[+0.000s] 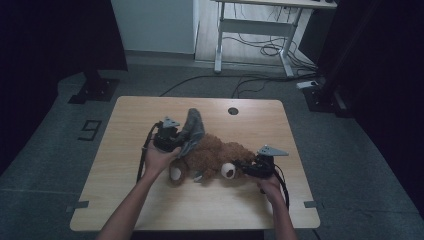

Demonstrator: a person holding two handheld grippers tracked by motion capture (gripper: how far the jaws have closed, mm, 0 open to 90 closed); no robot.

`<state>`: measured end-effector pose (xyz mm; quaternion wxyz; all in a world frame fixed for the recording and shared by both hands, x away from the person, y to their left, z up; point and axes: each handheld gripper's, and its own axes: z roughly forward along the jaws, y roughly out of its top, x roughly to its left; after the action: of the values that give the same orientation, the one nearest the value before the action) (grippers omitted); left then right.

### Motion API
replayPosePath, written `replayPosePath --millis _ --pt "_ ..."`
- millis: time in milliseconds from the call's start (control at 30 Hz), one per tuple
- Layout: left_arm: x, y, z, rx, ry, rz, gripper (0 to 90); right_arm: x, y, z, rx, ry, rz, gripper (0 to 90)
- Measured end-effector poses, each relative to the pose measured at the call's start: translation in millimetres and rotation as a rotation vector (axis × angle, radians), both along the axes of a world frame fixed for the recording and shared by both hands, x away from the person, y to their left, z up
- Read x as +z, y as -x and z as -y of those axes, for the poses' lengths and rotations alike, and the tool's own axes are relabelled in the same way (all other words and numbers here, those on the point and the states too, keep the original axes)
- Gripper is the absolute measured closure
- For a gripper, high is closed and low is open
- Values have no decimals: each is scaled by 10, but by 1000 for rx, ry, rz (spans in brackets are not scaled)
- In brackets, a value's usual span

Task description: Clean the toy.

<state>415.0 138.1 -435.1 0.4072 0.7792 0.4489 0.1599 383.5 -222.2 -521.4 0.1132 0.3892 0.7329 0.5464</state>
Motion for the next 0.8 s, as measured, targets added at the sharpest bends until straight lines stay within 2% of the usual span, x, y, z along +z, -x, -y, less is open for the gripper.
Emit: replayPosePath --millis 67,100,200,267,367,433,533,567,600,633,733,800 --pt "-59 -16 -123 20 -7 -21 785 2 1 -2 0 2 -1 440" --pt "-103 -27 -211 29 23 -47 784 3 1 -5 1 3 1 440" --pt "-110 -23 -214 27 32 -49 784 2 1 -9 0 2 3 440" --pt "-92 -7 -153 8 28 -39 784 3 2 -9 -1 3 1 440" --pt "-36 16 10 -46 45 -33 785 0 1 -8 -3 0 -1 440" --pt "-8 32 194 -102 60 -44 785 0 1 -8 -4 0 0 440" --pt "-18 50 490 -150 36 -45 784 0 1 -7 -5 0 0 440" --pt "-39 53 691 -181 21 -49 783 0 1 -5 -5 0 -1 440" --pt "-39 53 691 -181 21 -49 783 0 1 -5 -5 0 -1 440" --pt "-56 55 799 -187 -4 -44 783 -1 1 -4 -5 0 0 439" --pt "-103 61 930 -173 -73 -17 783 -2 2 0 -7 3 -2 439" --pt "-116 51 897 -169 -62 -23 784 -6 -1 3 -8 0 -3 439"
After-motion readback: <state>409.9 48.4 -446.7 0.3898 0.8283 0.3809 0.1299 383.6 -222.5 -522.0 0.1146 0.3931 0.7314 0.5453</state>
